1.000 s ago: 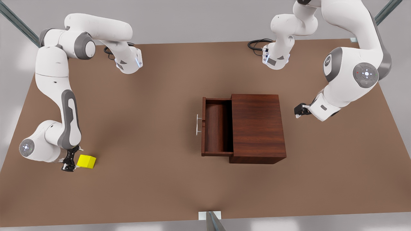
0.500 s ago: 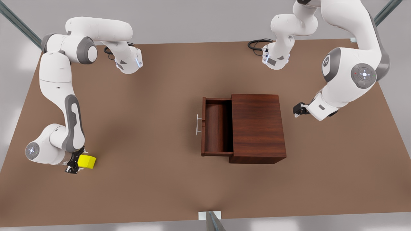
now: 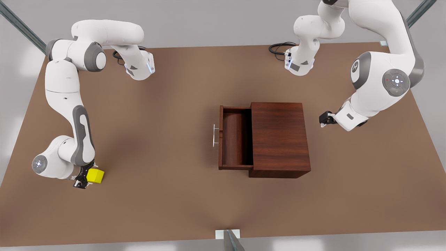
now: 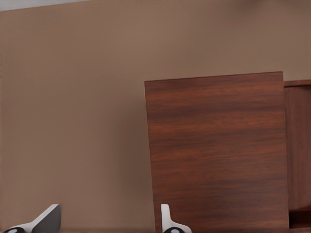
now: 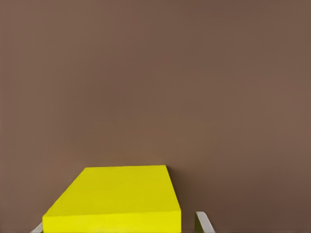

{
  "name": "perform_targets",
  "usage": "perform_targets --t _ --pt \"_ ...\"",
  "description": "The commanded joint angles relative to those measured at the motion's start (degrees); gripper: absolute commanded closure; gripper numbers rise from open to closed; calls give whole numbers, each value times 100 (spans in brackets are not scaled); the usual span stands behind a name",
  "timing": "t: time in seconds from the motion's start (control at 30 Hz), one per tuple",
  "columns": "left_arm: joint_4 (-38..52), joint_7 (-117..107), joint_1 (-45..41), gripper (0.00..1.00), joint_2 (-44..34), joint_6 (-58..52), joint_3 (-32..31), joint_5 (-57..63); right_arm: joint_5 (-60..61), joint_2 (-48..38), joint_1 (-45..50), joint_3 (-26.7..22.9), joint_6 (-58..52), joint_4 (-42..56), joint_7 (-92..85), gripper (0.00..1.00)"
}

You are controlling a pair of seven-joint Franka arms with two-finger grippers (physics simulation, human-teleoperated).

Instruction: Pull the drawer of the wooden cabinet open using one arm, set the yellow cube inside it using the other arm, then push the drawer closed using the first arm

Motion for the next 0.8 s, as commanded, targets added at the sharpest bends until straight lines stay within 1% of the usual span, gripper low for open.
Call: perform_targets --t 0.0,0.17,0.27,0.4,0.5,0.6,0.77 --pt "1 59 -1 0 -3 -4 -6 2 27 -8 0 0 112 0 144 6" --pt "10 51 -18 0 5 -66 -15 28 45 -8 -9 9 121 8 153 29" --pt "10 51 -10 0 6 -74 -15 46 53 -8 -9 9 112 8 188 37" --pt "19 24 -10 0 14 -66 -15 55 80 -175 17 27 7 8 381 37" --pt "10 24 -10 0 6 -74 -15 55 80 -474 175 44 -415 8 811 37" --pt "10 24 -10 0 6 -74 -15 55 80 -817 483 36 -732 8 1207 37" --pt "10 16 -10 0 6 -74 -15 55 45 -1089 1160 -35 -1320 52 1796 37"
